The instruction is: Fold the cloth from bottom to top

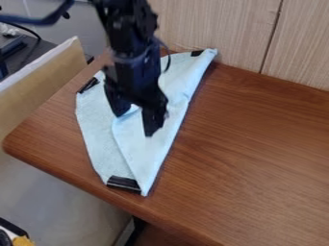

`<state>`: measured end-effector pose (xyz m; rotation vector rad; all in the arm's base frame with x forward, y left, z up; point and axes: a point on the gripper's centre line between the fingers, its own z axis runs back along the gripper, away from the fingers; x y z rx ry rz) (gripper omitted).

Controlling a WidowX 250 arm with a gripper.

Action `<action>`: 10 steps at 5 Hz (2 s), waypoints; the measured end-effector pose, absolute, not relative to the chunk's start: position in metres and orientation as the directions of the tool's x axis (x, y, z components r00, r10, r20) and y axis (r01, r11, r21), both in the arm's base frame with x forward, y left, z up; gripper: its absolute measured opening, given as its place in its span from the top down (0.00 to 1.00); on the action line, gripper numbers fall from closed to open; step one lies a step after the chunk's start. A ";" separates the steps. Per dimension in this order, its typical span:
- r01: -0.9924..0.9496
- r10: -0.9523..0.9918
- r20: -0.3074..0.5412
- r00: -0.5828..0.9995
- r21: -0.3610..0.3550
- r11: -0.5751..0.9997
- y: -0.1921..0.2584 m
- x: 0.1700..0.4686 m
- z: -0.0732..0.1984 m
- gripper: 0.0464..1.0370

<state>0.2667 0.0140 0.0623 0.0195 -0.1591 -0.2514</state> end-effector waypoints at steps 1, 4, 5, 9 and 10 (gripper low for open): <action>0.282 -0.284 0.166 0.944 0.037 0.959 0.011 0.249 0.040 0.04; 0.296 -0.295 0.127 0.947 0.011 0.955 0.013 0.224 0.006 0.04; 0.301 -0.299 0.100 0.949 -0.002 0.954 0.012 0.225 -0.006 0.09; 0.273 -0.273 0.094 0.957 0.013 0.962 0.020 0.230 0.000 0.76; 0.255 -0.253 0.126 0.959 0.001 0.967 0.028 0.239 0.019 0.90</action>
